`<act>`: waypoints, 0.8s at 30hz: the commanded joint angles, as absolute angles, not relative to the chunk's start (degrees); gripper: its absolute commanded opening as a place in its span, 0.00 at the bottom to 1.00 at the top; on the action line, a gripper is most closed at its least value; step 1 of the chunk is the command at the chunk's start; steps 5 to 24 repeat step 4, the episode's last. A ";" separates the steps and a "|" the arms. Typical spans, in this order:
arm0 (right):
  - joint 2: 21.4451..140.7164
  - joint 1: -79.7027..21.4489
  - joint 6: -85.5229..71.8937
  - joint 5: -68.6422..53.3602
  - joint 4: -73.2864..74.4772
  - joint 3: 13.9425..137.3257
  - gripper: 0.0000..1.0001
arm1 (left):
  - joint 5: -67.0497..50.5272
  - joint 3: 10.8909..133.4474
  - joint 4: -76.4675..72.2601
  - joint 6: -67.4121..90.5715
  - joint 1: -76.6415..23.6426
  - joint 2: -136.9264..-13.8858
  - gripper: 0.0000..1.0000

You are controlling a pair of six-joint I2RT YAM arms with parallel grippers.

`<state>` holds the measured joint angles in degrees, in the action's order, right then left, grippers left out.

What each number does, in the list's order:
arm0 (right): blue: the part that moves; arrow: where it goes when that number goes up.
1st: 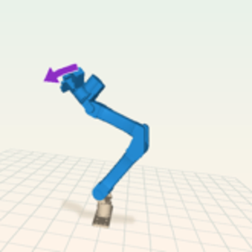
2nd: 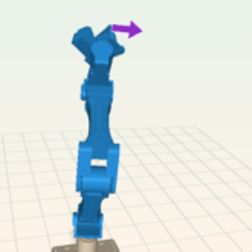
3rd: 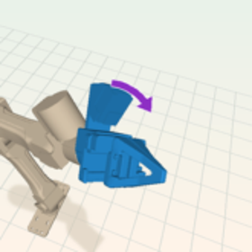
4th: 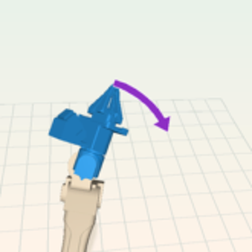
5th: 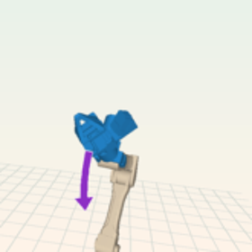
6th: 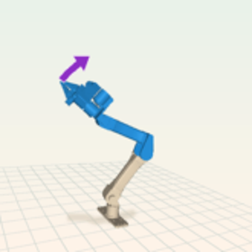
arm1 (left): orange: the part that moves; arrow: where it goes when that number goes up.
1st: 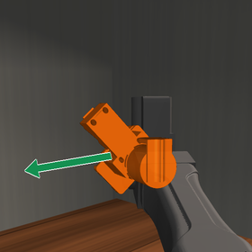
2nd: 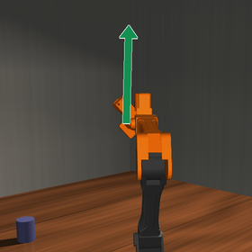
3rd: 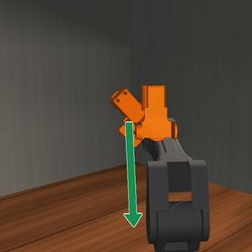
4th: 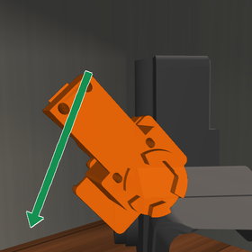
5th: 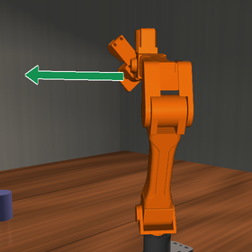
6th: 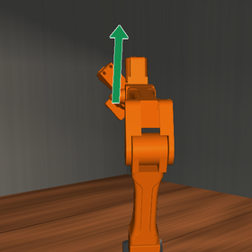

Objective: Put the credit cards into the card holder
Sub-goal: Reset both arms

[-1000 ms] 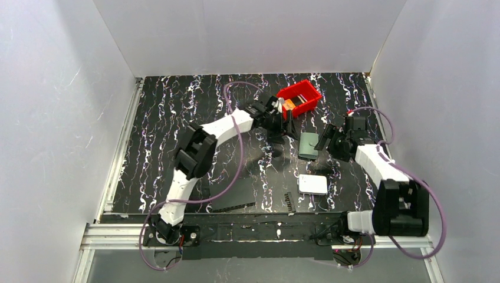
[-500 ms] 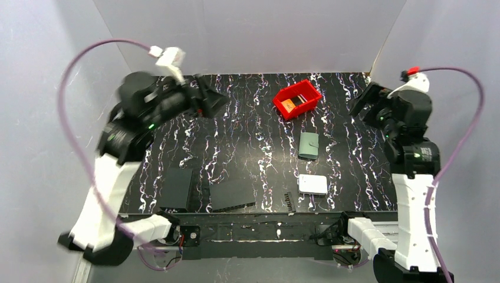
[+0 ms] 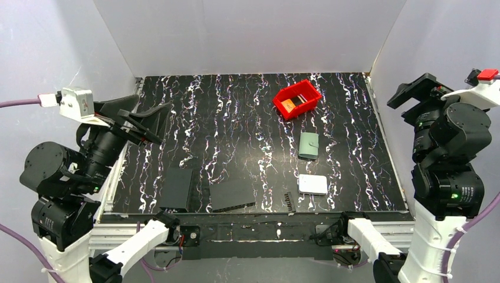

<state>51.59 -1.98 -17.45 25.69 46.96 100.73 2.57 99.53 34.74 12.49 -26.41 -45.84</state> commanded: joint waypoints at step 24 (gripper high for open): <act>52.34 -3.78 -14.14 26.00 48.37 100.80 0.98 | 5.13 98.00 33.69 11.43 -26.52 -46.33 0.98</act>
